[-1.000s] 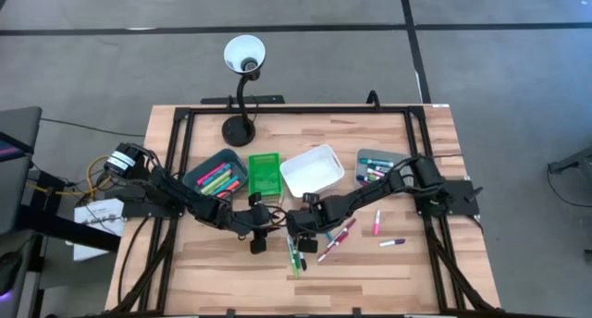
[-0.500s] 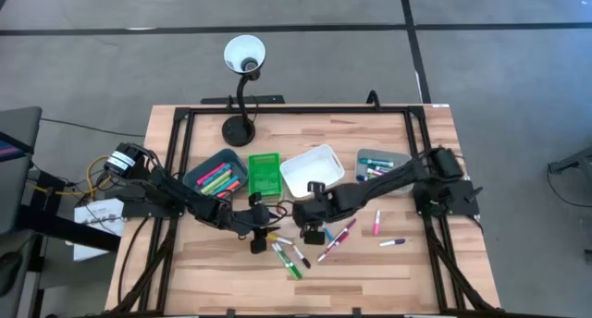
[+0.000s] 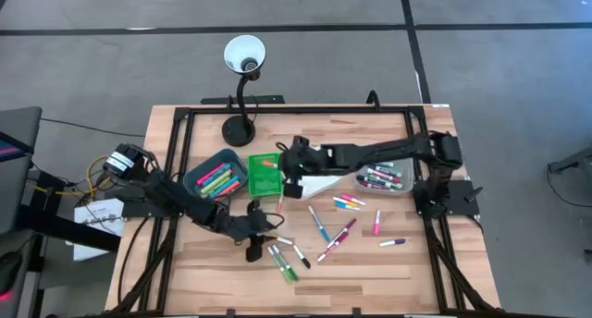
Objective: Pick & Place Markers
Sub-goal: Put the orange and white highlighter pen into the green bin, then put the yellow and white highlighter pen into the green bin
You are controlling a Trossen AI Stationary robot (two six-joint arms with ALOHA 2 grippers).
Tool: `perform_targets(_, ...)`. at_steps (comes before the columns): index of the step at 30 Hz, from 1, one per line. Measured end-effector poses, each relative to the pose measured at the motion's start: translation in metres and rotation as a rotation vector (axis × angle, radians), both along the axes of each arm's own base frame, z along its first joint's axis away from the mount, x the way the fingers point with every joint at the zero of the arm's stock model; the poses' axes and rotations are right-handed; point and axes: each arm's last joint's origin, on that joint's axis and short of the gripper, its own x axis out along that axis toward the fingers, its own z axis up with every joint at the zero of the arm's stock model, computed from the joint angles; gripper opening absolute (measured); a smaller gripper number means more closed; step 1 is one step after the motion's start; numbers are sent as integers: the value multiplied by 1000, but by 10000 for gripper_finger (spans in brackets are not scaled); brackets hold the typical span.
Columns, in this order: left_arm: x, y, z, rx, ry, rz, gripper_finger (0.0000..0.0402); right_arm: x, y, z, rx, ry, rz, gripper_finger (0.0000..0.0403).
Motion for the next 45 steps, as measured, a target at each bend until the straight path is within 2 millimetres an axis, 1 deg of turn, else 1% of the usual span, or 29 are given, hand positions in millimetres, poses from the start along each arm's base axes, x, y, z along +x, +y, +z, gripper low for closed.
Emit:
perform_targets(3, -7, -9, 3, 8, -12, -26, 141, 7, -11, -17, 35, 21, 8, 19)
perform_targets(5, -11, -14, 9, 18, -44, -31, 131, 11, -12, -27, 66, 39, 45, 24)
perform_targets(9, -22, -19, 31, 59, -145, -11, 115, 24, -5, -40, 51, 70, 123, 33)
perform_targets(12, -33, -15, 45, 53, -201, 21, 112, 36, 2, -46, 23, 96, 167, 33)
perform_targets(14, -40, -12, 51, 34, -230, 21, 111, 40, 6, -52, 27, 143, 177, 33)
perform_targets(16, -47, -9, 52, 28, -236, 19, 111, 47, 9, -54, 26, 154, 181, 34)
perform_targets(20, -54, -2, 45, 35, -226, 46, 111, 54, 9, -58, 29, 193, 181, 48)
perform_targets(24, -59, 1, 34, 21, -195, 85, 111, 57, 8, -72, 35, 256, 176, 62)
perform_targets(25, -59, 2, 33, 19, -192, 91, 111, 59, 8, -73, 35, 264, 176, 65)
perform_targets(31, -59, 2, 31, 12, -199, 98, 111, 64, 10, -63, 29, 256, 186, 96)
perform_targets(33, -58, 2, 31, 12, -200, 98, 111, 62, 11, -56, 28, 268, 188, 109)
perform_targets(34, -58, 1, 31, 11, -201, 98, 111, 61, 12, -49, 27, 269, 190, 115)
perform_targets(36, -57, 0, 30, 4, -214, 98, 111, 54, 16, -26, 27, 284, 197, 125)
perform_targets(38, -55, -1, 29, -2, -225, 97, 111, 42, 21, 5, 33, 300, 200, 130)
perform_targets(42, -48, -4, 20, -10, -238, 101, 111, 3, 29, 59, 104, 357, 135, 125)
perform_targets(44, -44, -6, 14, -12, -238, 103, 115, -19, 36, 85, 117, 348, 135, 117)
perform_targets(45, -41, -7, 11, -4, -232, 101, 120, -31, 43, 94, 119, 339, 145, 113)
